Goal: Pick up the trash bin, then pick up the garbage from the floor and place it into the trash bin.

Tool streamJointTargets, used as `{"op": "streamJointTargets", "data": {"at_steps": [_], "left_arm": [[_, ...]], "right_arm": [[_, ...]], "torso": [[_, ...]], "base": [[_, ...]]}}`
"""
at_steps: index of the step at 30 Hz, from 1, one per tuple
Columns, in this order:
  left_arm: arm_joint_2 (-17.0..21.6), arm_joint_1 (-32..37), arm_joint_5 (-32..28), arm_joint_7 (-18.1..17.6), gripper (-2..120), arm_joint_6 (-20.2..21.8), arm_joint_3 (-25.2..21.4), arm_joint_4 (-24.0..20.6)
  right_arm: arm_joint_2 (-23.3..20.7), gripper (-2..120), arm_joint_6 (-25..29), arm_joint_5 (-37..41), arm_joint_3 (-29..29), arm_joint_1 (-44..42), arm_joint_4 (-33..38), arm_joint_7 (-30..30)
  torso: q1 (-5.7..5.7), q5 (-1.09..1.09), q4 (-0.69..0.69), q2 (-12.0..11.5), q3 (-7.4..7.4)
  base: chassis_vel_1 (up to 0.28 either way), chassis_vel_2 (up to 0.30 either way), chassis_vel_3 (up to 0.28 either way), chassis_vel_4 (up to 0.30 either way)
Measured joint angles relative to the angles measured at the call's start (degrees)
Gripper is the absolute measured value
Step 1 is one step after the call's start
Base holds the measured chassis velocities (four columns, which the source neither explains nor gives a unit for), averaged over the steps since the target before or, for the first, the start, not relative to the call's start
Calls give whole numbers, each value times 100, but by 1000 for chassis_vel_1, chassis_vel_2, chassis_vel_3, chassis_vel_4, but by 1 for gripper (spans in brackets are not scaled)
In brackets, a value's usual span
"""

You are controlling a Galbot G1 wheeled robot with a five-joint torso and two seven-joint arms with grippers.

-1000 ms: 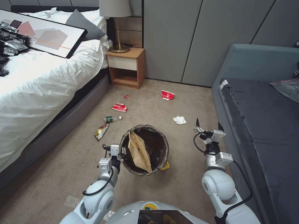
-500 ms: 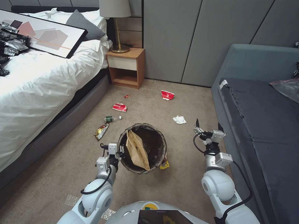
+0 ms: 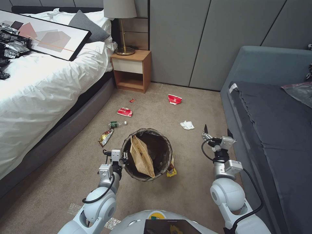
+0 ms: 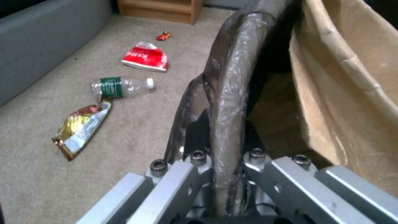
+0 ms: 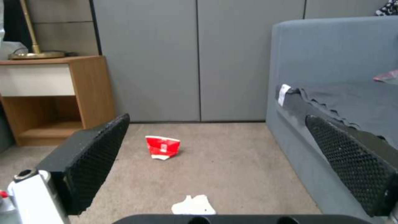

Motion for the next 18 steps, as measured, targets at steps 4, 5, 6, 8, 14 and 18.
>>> {"op": "streamJointTargets", "data": {"at_steps": [4, 5, 6, 8, 14, 18], "left_arm": [[0, -12, 3, 0, 0, 0, 7, 10], [-4, -15, 6, 0, 0, 0, 10, 22], [-11, -16, 10, -1, 0, 0, 12, 29], [-14, -16, 12, -1, 0, 0, 14, 32], [-36, -11, 31, -1, 0, -1, 28, 63], [-44, -16, 35, -2, 0, -1, 31, 88]], "right_arm": [[-48, 100, 66, 0, 0, -5, -23, -35], [-96, 100, 145, -2, 2, 9, -79, -81], [-136, 100, 178, 7, 5, 25, -109, -123], [-156, 100, 190, 17, 7, 34, -122, -143], [-288, 100, 218, 88, -19, 106, -258, -217], [-331, 100, 188, 244, -54, 109, -302, -235]], "torso": [[0, 0, 0, 0, 0], [0, 0, -1, 0, 0], [0, 0, 0, 0, 0], [0, 0, 0, 0, 0], [0, 0, 0, 0, 1], [0, 0, 0, 0, 1]], "base": [[0, 0, 0, 0], [0, 0, 0, 0], [0, 0, 0, 0], [0, 0, 0, 0], [0, 0, 0, 0], [0, 0, 0, 0]]}}
